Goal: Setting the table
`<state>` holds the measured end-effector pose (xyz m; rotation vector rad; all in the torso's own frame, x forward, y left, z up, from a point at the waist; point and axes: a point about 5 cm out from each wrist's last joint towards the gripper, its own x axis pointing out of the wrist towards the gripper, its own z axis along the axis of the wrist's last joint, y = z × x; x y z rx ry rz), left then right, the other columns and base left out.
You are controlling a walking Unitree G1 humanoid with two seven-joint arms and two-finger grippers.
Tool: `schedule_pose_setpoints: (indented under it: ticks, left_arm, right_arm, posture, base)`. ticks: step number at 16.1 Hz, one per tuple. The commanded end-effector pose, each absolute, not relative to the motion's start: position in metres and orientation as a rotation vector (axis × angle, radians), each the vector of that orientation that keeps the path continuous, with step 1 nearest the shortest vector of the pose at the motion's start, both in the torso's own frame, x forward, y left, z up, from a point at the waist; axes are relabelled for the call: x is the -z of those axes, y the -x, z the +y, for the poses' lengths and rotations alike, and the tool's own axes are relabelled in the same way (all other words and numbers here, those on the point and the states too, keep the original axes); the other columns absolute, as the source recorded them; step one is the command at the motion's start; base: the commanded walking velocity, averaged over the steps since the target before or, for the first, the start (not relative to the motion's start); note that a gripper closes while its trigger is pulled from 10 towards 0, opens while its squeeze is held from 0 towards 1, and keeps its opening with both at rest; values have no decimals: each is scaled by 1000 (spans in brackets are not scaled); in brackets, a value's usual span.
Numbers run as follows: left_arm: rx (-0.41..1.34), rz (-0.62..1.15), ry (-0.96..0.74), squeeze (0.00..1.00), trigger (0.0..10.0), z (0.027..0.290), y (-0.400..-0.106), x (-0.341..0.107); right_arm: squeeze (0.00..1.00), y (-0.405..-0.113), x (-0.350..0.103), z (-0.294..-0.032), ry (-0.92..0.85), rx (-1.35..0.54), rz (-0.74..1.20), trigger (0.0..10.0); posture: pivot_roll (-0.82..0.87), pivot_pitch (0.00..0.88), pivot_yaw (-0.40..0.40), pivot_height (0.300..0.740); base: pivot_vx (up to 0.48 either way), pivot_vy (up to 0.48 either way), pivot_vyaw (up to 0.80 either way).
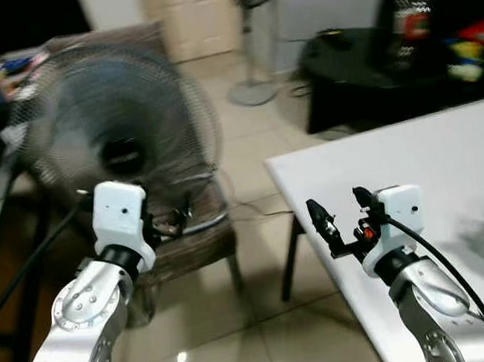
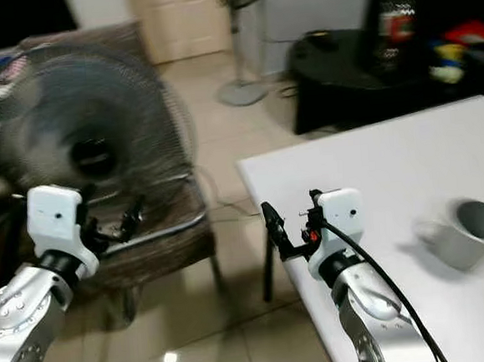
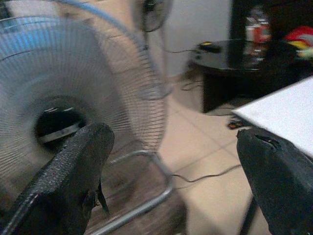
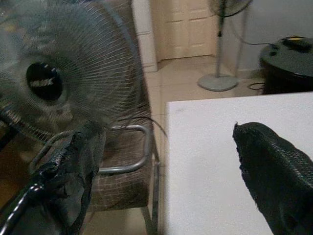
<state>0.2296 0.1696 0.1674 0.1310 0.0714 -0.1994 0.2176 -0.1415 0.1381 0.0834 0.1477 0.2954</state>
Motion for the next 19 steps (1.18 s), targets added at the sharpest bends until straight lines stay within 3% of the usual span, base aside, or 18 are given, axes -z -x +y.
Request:
schedule_pose_setpoints:
  ticks: [1, 5, 6, 7, 8, 15, 19]
  left_arm:
    - [165, 77, -153, 1000, 10000, 175, -230, -166]
    - [134, 79, -177, 1000, 10000, 179, -228, -165]
    - [144, 83, -205, 922, 10000, 179, -227, -164]
    - [137, 83, -206, 761, 10000, 180, -227, -163]
    - [124, 82, -199, 718, 10000, 182, -230, -163]
    - [141, 74, -194, 718, 10000, 179, -236, -166]
    - [138, 69, -192, 718, 10000, 180, -238, -167]
  right_arm:
    - [1000, -220, -141, -139, -88, -313, 131, 10000]
    - [1000, -223, -140, -139, -82, -321, 130, 10000]
    - [1000, -223, -138, -138, -71, -323, 137, 10000]
    - [1000, -224, -137, -137, -67, -325, 137, 10000]
    - [1000, -225, -140, -135, -70, -331, 128, 10000]
    - [1000, -229, -137, -136, -72, -300, 120, 10000]
    - [1000, -236, -130, -140, -5, -199, 155, 10000]
  posture:
    - [126, 0, 15, 740]
    - [139, 0, 5, 740]
    - [138, 0, 0, 740]
    - [129, 0, 6, 740]
    - [129, 0, 6, 740]
    - [141, 0, 7, 740]
    - [140, 0, 14, 740]
  base:
    - [0, 0, 794]
    - [0, 0, 794]
    - [0, 0, 794]
    - [0, 0, 794]
    - [0, 0, 794]
    - [0, 83, 794]
    - [0, 320, 0]
